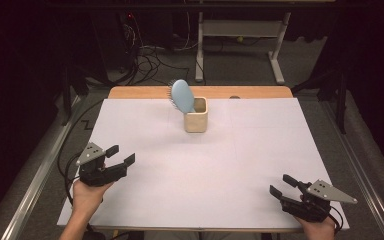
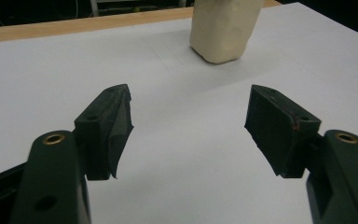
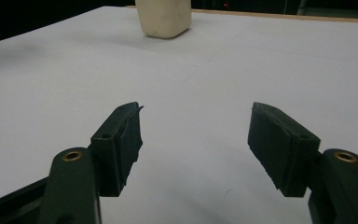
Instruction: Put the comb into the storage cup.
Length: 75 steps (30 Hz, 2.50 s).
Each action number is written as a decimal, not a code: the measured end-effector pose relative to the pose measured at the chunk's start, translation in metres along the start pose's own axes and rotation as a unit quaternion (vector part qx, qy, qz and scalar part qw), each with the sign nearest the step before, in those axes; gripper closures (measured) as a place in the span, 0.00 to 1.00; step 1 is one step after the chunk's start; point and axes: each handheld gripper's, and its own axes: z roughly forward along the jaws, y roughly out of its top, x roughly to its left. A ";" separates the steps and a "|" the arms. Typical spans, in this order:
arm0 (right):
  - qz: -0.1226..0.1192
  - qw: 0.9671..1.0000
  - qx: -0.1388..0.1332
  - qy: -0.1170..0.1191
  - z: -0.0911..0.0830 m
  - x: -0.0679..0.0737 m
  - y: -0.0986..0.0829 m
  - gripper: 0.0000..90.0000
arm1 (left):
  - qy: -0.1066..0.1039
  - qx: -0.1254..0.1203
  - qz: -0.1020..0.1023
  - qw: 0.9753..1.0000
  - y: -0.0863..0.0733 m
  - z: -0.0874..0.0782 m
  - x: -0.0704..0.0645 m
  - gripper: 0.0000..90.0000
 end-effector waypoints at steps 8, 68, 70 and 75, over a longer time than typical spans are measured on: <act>0.000 1.000 0.001 0.000 0.000 0.000 0.000 0.39 | 0.002 0.003 -0.004 1.000 -0.007 -0.001 0.002 0.35; 0.000 1.000 0.000 0.000 0.000 0.000 0.000 0.39 | 0.021 0.012 -0.029 0.999 -0.042 0.005 0.011 0.36; -0.001 1.000 0.001 0.000 0.000 0.000 0.000 0.39 | 0.022 0.013 -0.031 0.999 -0.043 0.005 0.012 0.36; -0.001 1.000 0.001 0.000 0.000 0.000 0.000 0.39 | 0.023 0.013 -0.033 0.999 -0.045 0.005 0.012 0.36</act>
